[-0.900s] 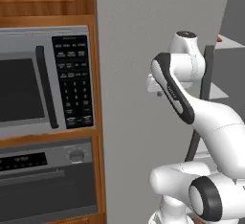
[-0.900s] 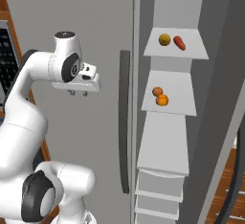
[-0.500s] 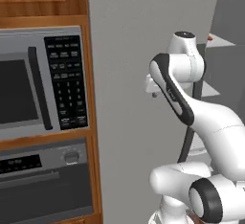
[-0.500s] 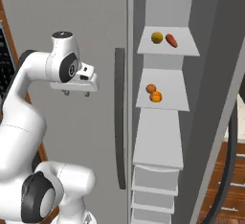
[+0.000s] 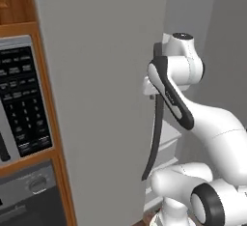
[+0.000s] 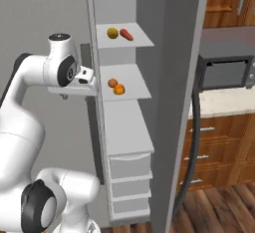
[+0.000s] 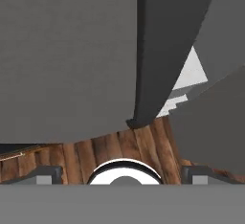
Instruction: Take the orange and tangerine from the second highest rack and move them to the highest rack where the lemon and carrot are located, to maximize freezer space. Close the freezer door after rearranging.
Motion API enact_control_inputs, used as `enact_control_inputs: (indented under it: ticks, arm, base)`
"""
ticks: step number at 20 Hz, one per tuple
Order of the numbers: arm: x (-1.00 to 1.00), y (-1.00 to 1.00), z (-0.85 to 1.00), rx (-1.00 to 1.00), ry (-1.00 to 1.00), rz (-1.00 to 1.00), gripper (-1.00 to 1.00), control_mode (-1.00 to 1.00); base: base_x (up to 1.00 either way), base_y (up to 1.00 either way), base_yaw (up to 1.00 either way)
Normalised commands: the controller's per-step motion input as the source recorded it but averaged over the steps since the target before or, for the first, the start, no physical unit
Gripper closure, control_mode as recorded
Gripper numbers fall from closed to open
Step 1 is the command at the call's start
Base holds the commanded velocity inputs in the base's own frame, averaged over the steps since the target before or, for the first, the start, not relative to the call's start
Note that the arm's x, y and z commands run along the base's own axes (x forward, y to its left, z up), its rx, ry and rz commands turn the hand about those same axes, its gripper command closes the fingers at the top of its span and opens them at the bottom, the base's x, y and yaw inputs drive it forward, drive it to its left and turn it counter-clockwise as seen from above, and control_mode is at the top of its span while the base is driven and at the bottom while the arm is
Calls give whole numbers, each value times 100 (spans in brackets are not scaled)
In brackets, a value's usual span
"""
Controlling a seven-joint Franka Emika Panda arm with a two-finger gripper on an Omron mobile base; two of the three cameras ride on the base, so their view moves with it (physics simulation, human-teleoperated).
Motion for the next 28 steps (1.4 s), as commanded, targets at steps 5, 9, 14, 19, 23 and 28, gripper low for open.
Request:
enact_control_inputs:
  ticks: [5, 9, 14, 19, 23, 28]
  arm:
    - [0, 0, 0, 0, 0, 0, -100, 100]
    - [0, 0, 0, 0, 0, 0, -100, 100]
    - [0, 0, 0, 0, 0, 0, -100, 100]
    - [0, 0, 0, 0, 0, 0, -100, 100]
    - [0, 0, 0, 0, 0, 0, -100, 100]
    - [10, 0, -4, 1, 0, 0, -100, -100]
  base:
    - [3, -45, -32]
    - [40, -12, -2]
    - [48, -34, 0]
    - [45, -35, 0]
    - [59, -2, 2]
    - [46, 0, 2]
